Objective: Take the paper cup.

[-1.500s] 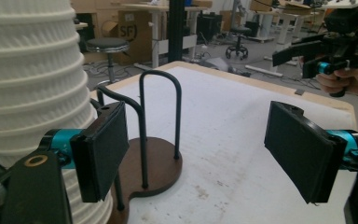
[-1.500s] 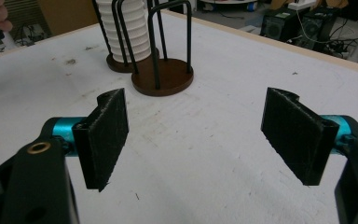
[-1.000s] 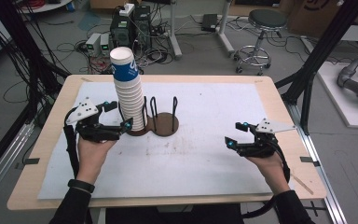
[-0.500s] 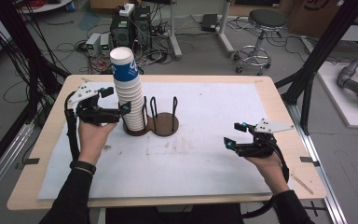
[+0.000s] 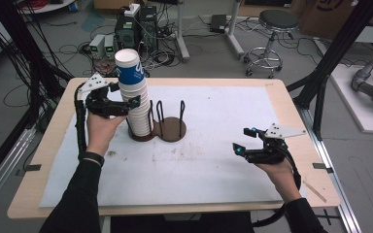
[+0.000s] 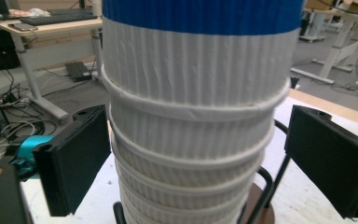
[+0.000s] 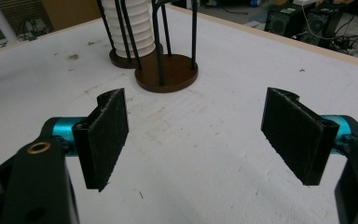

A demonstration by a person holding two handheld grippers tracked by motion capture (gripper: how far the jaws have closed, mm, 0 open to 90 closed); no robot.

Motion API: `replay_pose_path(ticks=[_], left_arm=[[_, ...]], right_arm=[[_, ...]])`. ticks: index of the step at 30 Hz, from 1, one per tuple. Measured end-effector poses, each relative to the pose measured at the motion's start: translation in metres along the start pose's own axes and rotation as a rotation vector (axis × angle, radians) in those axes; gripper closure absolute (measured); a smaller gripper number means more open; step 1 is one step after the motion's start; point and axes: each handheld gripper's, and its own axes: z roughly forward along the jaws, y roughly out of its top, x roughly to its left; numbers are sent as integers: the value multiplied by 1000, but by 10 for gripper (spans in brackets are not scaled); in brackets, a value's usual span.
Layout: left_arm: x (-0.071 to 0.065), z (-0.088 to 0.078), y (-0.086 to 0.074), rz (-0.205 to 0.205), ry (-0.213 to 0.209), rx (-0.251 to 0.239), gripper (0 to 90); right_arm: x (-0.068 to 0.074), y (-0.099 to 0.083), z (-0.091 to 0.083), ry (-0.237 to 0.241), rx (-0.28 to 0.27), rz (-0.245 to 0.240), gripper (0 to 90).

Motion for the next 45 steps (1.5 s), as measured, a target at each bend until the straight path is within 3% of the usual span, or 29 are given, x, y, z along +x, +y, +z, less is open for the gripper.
replay_pose_path(ticks=[5,11,27,37,43,44,45], left_arm=[[4,6,-1,-3,7,15,67],[7,14,-1,-6,-13,16,67],[7,14,-1,0,-28,9,112],[7,14,-1,4,-27,12,114],[6,14,0,6,-22,15,115],[6,14,0,6,-22,15,115],[6,14,0,5,-22,14,115]], right_arm=[[1,0,1,6,0,-2,234],[3,2,3,14,1,-2,234],[10,25,15,41,-3,-26,235],[13,66,34,75,-30,-67,235],[21,109,56,119,-58,-104,235],[21,109,56,119,-58,-104,235],[24,123,64,136,-68,-118,236]])
